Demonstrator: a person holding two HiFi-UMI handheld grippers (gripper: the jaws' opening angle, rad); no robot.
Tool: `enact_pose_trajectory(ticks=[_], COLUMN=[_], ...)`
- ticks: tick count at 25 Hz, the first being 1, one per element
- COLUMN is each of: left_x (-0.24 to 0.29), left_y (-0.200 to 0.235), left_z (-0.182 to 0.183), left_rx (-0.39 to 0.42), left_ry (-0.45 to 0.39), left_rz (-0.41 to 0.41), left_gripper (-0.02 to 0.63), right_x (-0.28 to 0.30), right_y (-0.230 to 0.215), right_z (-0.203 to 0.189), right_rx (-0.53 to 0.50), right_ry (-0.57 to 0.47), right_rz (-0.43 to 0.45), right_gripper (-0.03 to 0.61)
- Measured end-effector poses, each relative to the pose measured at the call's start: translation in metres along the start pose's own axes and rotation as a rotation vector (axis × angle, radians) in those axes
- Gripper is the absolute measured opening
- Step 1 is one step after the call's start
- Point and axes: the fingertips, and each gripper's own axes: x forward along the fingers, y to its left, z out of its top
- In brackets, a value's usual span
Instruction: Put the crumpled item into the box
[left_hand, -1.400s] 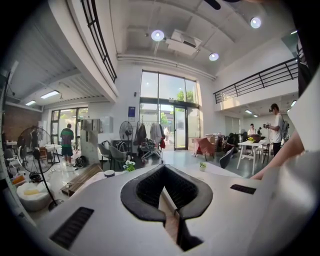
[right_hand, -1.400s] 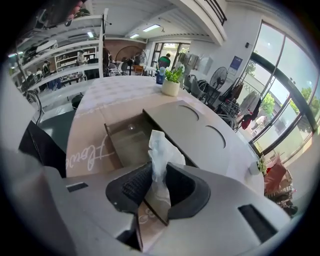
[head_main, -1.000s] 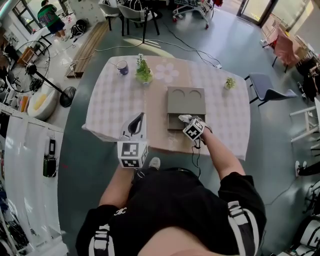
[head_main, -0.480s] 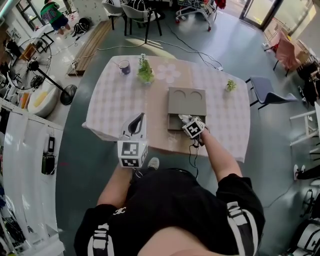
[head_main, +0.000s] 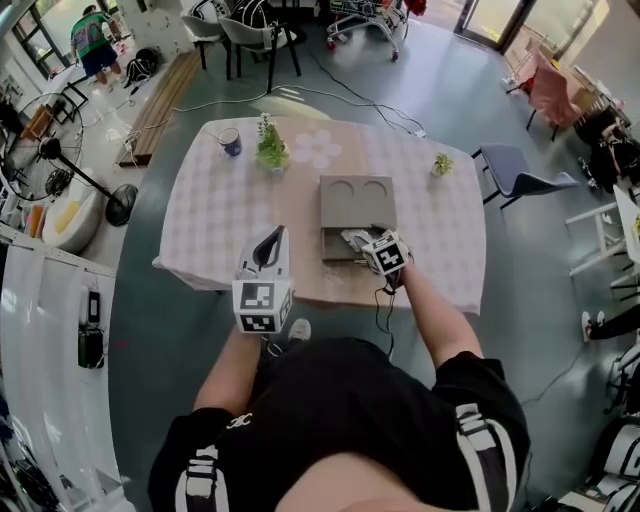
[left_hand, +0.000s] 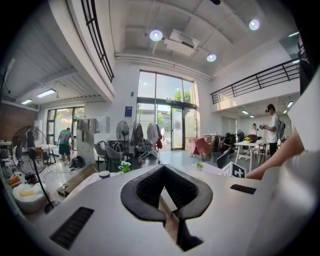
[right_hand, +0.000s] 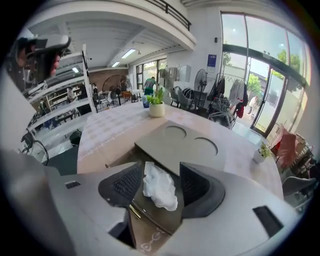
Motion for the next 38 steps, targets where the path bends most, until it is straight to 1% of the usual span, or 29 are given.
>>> enact_pose_trajectory(ticks=[5,10,12,14,17,18,20,21,22,23,25,29,33,38], left_x=[0.006,0.016,0.018,0.021,0.025,0.027,0.029,0.030,0.031,0.031,0.032,0.033,0.032,0.032], left_y=[-0.007,-0.019,-0.023,-0.029,-0.040,-0.043,-0.050,-0.053,-0.056,-0.060,-0.067,-0.078,-0.087,-0.093], left_z=[0.005,0.014,0.018,0.020,0.024,0.026,0.029,0.031,0.032,0.033,0.035,0.037,0.039,0.040], left_rx=[0.006,0.010,0.009,0.008,0.007,0.004,0.003,0.005,0.008,0.011,0.017,0.022,0.026,0.034], left_ry=[-0.013,-0.038,-0.051,-0.054,-0.057,-0.060,-0.067,-0.069,-0.071,-0.072,-0.074,-0.078,-0.081,-0.081], left_rz=[-0.042,-0.078,-0.087,-0.100,-0.126,-0.135,-0.153,-0.161,-0.168,-0.175,-0.186,-0.208,-0.228,-0.246], left_gripper=[0.003,0.003,0.003,0.003,0.003,0.003,0.003,0.003,0.003,0.003,0.003,0.003,0.003,0.003], right_x=[-0.051,-0.114,-0.145,-0.179,-0.229,-0.242,-0.264,-0.274,-0.283,-0.290,-0.299,-0.308,-0.315,-0.311], right_y=[-0.010,-0.013,-0.014,-0.017,-0.022,-0.023,-0.027,-0.029,-0.031,-0.034,-0.038,-0.041,-0.033,-0.030], right_z=[0.054,0.105,0.124,0.139,0.150,0.150,0.146,0.143,0.138,0.133,0.121,0.101,0.097,0.094], right_rx=[0.105,0.149,0.150,0.161,0.201,0.216,0.244,0.257,0.268,0.278,0.302,0.360,0.351,0.362], right_ry=[-0.213,-0.419,-0.503,-0.588,-0.696,-0.723,-0.760,-0.771,-0.779,-0.783,-0.785,-0.799,-0.828,-0.816], right_rz=[-0.091,-0.116,-0.159,-0.220,-0.297,-0.317,-0.368,-0.402,-0.438,-0.470,-0.508,-0.539,-0.552,-0.545], right_gripper=[0.218,0.218,0.218,0.216,0.213,0.202,0.155,0.118,0.071,0.002,0.002,0.002,0.002,0.002])
